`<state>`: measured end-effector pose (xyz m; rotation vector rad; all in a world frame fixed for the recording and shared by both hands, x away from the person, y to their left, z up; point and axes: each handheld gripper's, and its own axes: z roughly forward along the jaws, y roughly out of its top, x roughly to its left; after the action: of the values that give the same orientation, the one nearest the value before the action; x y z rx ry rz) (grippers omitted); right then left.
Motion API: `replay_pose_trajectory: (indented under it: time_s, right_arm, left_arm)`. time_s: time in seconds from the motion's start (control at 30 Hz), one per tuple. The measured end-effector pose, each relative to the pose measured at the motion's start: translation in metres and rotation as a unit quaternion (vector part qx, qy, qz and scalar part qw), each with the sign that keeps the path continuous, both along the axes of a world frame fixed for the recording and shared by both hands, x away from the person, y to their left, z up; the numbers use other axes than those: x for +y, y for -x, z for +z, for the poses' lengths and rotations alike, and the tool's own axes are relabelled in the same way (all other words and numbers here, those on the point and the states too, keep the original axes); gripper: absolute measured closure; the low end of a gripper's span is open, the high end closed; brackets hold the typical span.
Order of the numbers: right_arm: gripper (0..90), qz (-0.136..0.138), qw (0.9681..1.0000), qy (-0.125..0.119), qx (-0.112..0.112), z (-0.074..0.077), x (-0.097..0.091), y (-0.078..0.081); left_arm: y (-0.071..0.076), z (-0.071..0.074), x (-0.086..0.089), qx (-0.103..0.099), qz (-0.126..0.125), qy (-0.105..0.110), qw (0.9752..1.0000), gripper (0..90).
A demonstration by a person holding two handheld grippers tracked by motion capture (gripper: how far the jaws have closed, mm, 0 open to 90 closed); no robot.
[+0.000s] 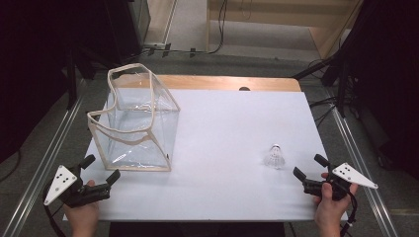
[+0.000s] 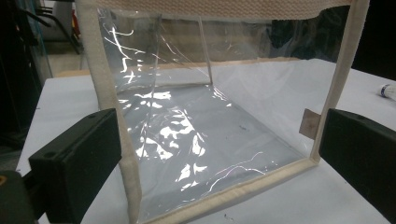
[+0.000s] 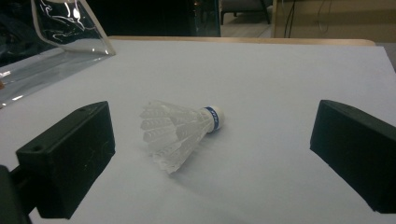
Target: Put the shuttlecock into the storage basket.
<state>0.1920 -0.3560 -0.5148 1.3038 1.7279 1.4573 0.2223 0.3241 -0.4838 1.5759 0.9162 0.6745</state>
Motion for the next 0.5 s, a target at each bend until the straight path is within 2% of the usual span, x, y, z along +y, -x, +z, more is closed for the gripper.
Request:
replay_pose_trajectory:
  time_s: [0.4, 0.5]
  right_arm:
    - [0.0, 0.024, 0.9995, 0.019, 0.011, 0.0033, 0.0046, -0.0011]
    - [0.0, 0.025, 0.9989, 0.033, 0.02, 0.004, 0.006, -0.0026]
  left_arm:
    - [0.0008, -0.0002, -0.0003, 0.0, -0.002, -0.002, 1.0, 0.0]
    - [0.0006, -0.0003, -0.0006, 0.0, -0.002, -0.002, 1.0, 0.0]
